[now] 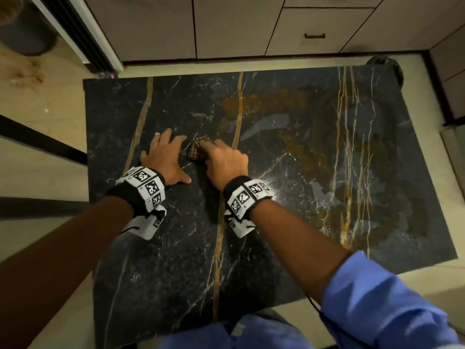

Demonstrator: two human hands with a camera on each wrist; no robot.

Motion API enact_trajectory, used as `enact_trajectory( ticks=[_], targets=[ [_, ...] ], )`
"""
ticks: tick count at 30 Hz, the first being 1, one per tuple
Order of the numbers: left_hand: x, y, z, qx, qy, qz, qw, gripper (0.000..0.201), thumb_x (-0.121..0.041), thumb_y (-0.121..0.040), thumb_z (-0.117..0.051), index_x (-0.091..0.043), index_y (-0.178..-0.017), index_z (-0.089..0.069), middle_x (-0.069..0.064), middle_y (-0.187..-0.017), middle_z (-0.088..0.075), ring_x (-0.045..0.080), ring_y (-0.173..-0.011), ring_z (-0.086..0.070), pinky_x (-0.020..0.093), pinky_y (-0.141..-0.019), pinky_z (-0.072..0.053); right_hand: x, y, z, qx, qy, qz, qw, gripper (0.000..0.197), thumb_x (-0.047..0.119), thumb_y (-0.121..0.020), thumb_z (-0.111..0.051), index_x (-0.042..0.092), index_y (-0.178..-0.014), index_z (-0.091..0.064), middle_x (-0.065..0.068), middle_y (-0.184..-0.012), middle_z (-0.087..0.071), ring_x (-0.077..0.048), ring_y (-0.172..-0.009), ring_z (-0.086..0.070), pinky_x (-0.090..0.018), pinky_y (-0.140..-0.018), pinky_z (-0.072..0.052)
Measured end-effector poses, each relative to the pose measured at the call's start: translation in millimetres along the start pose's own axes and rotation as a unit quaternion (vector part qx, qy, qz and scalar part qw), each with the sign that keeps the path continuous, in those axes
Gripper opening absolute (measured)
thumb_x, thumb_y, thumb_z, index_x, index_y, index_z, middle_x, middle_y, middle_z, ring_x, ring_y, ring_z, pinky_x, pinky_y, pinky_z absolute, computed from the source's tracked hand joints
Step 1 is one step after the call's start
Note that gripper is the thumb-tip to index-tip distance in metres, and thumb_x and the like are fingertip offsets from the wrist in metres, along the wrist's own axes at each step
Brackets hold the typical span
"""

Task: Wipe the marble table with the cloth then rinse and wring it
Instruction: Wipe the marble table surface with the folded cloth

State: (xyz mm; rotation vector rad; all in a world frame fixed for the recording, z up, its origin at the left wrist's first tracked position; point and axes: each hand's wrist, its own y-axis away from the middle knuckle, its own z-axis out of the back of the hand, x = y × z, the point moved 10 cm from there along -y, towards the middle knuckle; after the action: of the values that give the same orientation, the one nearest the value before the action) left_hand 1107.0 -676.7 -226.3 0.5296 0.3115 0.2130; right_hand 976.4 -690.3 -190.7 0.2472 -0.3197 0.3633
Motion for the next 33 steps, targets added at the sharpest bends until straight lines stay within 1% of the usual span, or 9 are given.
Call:
enact_trajectory(
  ticks=[3, 9, 11, 14, 18, 21, 28, 30, 33],
  targets=[
    [-3.3, -10.4, 4.8, 0.007, 0.003, -0.004, 1.0, 0.117, -0.033, -0.055, -0.092, -0.032, -0.148, -0.021, 0.003, -0.161, -0.002, 0.03, -0.148, -0.001, 0.068, -0.109, -0.019, -44.2, -26.7, 22.3, -0.02, 0.01, -0.053, 0.998, 0.04, 0.017, -0.092, -0.053, 0.034, -0.128, -0.053, -0.001, -0.12, -0.062, -0.03, -0.101, -0.063, -0.045, -0.081, -0.05],
    [-11.6, -25.0, 19.4, -0.013, 0.013, -0.016, 1.0, 0.112, -0.036, -0.06, -0.089, -0.032, -0.148, -0.021, 0.001, -0.161, 0.002, 0.029, -0.148, 0.002, 0.069, -0.109, -0.016, -175.1, -33.3, 77.4, -0.076, 0.014, -0.269, 0.96, 0.048, 0.02, -0.086, -0.061, 0.036, -0.13, -0.053, -0.006, -0.127, -0.06, -0.037, -0.113, -0.058, -0.046, -0.091, -0.047],
    [-14.3, -31.8, 21.2, -0.008, 0.006, -0.019, 1.0, 0.112, -0.038, -0.06, -0.088, -0.031, -0.149, -0.02, 0.001, -0.161, 0.003, 0.03, -0.148, 0.003, 0.071, -0.108, -0.016, -161.8, -27.5, 74.2, -0.095, -0.001, -0.246, 0.965, 0.047, 0.022, -0.088, -0.062, 0.034, -0.132, -0.052, -0.004, -0.13, -0.059, -0.032, -0.114, -0.058, -0.043, -0.092, -0.047],
    [-16.2, -43.7, 25.8, 0.003, -0.01, -0.016, 1.0, 0.117, -0.037, -0.057, -0.09, -0.032, -0.149, -0.017, 0.001, -0.161, 0.005, 0.032, -0.147, 0.005, 0.074, -0.105, -0.015, -96.1, -29.6, 44.7, -0.095, -0.036, -0.131, 0.986, 0.045, 0.024, -0.089, -0.062, 0.033, -0.133, -0.052, 0.001, -0.127, -0.061, -0.025, -0.108, -0.062, -0.039, -0.089, -0.05],
    [-13.0, -60.3, 30.1, 0.027, -0.039, 0.003, 0.999, 0.128, -0.034, -0.051, -0.093, -0.035, -0.15, -0.011, 0.0, -0.161, 0.009, 0.034, -0.147, 0.008, 0.076, -0.103, -0.018, -31.8, -49.7, 15.8, -0.053, -0.028, -0.033, 0.998, 0.043, 0.017, -0.089, -0.056, 0.034, -0.128, -0.055, 0.0, -0.117, -0.061, -0.031, -0.098, -0.064, -0.044, -0.078, -0.053],
    [-9.7, -69.2, 28.9, 0.049, -0.036, 0.003, 0.998, 0.137, -0.036, -0.045, -0.095, -0.032, -0.151, -0.008, 0.006, -0.16, 0.009, 0.04, -0.145, 0.007, 0.069, -0.109, -0.02, -54.0, -69.7, 28.8, -0.056, 0.004, -0.045, 0.997, 0.039, 0.018, -0.092, -0.054, 0.035, -0.126, -0.056, 0.0, -0.118, -0.063, -0.028, -0.099, -0.064, -0.042, -0.078, -0.054],
    [-20.6, -68.2, 37.3, 0.063, -0.073, -0.01, 0.995, 0.134, -0.034, -0.053, -0.093, -0.021, -0.153, -0.005, 0.017, -0.159, 0.004, 0.042, -0.145, 0.004, 0.051, -0.119, -0.005, -203.6, -67.1, 97.4, -0.109, 0.015, -0.274, 0.955, 0.046, 0.02, -0.089, -0.063, 0.034, -0.132, -0.054, -0.006, -0.127, -0.062, -0.033, -0.113, -0.06, -0.045, -0.093, -0.05],
    [-20.6, -71.4, 37.8, 0.059, -0.08, -0.013, 0.995, 0.135, -0.036, -0.051, -0.093, -0.021, -0.153, -0.006, 0.017, -0.159, 0.003, 0.044, -0.145, 0.002, 0.051, -0.119, -0.006, -188.5, -67.1, 96.9, -0.124, 0.01, -0.248, 0.961, 0.045, 0.02, -0.089, -0.063, 0.033, -0.131, -0.054, -0.004, -0.126, -0.063, -0.031, -0.112, -0.061, -0.045, -0.092, -0.051],
    [-13.5, -75.1, 34.7, 0.062, -0.07, -0.001, 0.996, 0.14, -0.039, -0.045, -0.095, -0.025, -0.152, -0.005, 0.013, -0.16, 0.003, 0.047, -0.143, 0.002, 0.056, -0.117, -0.015, -110.0, -75.7, 69.6, -0.117, 0.008, -0.123, 0.985, 0.04, 0.021, -0.091, -0.06, 0.034, -0.128, -0.056, 0.0, -0.121, -0.064, -0.025, -0.105, -0.063, -0.037, -0.086, -0.051]
  ],
)
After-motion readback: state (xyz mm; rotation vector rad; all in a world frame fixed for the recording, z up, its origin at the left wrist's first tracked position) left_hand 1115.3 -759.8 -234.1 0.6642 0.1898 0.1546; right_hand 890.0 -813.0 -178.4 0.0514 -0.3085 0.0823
